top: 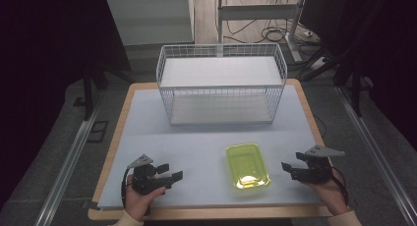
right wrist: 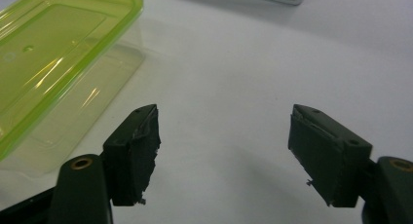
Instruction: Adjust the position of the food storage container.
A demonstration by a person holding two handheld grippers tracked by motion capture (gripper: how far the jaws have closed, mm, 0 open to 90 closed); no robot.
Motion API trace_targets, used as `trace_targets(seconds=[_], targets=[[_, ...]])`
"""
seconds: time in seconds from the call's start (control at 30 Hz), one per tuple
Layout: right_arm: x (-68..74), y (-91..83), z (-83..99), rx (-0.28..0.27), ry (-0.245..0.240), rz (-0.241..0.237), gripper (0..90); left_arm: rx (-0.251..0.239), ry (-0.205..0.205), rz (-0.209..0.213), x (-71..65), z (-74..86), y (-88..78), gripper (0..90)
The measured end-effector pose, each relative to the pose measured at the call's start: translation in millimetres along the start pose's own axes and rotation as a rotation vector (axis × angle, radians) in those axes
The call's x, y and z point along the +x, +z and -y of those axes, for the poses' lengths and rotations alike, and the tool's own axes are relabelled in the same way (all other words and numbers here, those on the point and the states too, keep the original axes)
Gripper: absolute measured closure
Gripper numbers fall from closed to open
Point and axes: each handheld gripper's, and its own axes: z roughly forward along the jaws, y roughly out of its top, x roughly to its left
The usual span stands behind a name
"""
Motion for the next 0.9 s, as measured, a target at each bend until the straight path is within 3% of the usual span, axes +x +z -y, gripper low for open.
trace_targets(seconds=[0.17,0.3,0.37,0.4,0.47,0.63,0.9], targets=[[1.8,-1.7,-1.3,0.01,-0.014,-0.002,31.8,0.003,0.003,-0.001,-0.3,0.3,-0.2,22.5],[0.0,-4.5,-2.9,0.011,-0.007,-0.01,39.1,0.005,0.008,0.006,-2.3,0.8,-1.1,22.4],[0.2,-6.6,-3.1,0.009,-0.024,-0.004,50.6,0.005,0.009,0.007,-2.8,0.7,-1.5,22.4],[0.2,-6.6,-3.1,0.009,-0.024,-0.004,50.6,0.005,0.009,0.007,-2.8,0.7,-1.5,22.4],[-0.3,-11.2,-5.3,0.024,-0.055,-0.022,70.7,0.006,0.013,0.001,-2.8,0.5,-1.2,22.4],[0.8,-16.6,-6.2,0.065,-0.104,-0.04,89.9,-0.002,0.023,-0.029,-3.6,-0.1,-3.1,22.4],[11.9,-18.0,-6.3,0.11,-0.176,-0.103,90.0,0.005,0.034,-0.044,-4.3,1.1,-2.7,22.4]])
